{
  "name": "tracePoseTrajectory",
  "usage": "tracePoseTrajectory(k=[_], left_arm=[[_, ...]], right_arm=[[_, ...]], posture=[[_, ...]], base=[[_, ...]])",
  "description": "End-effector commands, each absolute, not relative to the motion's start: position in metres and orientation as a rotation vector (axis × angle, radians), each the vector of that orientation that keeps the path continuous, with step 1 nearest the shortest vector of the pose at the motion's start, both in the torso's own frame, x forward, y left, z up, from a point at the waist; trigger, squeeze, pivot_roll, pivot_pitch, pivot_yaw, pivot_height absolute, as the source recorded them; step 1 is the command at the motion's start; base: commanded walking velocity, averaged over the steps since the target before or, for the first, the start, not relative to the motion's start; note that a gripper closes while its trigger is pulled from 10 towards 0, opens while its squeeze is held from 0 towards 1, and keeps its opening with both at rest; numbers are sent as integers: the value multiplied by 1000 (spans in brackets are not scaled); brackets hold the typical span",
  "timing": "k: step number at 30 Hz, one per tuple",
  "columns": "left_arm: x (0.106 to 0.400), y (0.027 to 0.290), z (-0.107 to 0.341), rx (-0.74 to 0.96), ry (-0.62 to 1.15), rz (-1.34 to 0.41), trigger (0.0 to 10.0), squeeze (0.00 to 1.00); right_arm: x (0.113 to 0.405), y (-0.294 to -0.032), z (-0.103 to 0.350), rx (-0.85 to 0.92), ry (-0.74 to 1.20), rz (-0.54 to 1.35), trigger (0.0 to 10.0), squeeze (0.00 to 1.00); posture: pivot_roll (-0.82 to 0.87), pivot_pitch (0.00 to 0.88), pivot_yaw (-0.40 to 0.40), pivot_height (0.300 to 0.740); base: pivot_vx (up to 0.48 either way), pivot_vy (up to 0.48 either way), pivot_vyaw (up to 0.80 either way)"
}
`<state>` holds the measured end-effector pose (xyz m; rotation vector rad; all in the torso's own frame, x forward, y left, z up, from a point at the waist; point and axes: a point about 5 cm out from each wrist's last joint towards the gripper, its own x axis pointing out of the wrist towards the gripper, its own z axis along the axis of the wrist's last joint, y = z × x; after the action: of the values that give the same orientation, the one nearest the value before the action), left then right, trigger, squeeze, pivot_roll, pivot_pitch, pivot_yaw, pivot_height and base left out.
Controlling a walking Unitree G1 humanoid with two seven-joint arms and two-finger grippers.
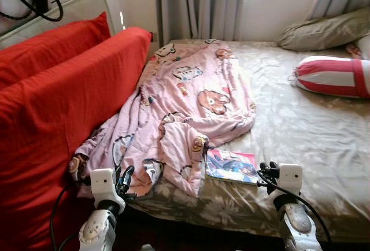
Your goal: Clean up the room
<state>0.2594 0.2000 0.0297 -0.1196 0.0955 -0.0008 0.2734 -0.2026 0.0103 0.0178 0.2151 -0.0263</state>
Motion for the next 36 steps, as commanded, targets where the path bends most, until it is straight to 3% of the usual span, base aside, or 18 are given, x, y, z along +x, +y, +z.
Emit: tracePoseTrajectory(k=[1,20,24,36], left_arm=[[264,199,37,-125,71,-6,10000,0],[265,201,39,-125,75,-4,10000,0],[264,201,39,-126,76,-1,10000,0],[264,202,40,-124,76,1,10000,0]], right_arm=[[277,-201,12,24,210,-29,10000,0],[279,-195,9,28,238,-17,10000,0],[279,-194,8,17,251,-5,10000,0],[278,-193,8,27,238,-1,10000,0]], posture=[[14,0,24,646],[16,0,27,646],[18,0,26,611],[21,0,26,606]], base=[[0,0,0],[0,0,0],[0,0,0],[0,0,0]])
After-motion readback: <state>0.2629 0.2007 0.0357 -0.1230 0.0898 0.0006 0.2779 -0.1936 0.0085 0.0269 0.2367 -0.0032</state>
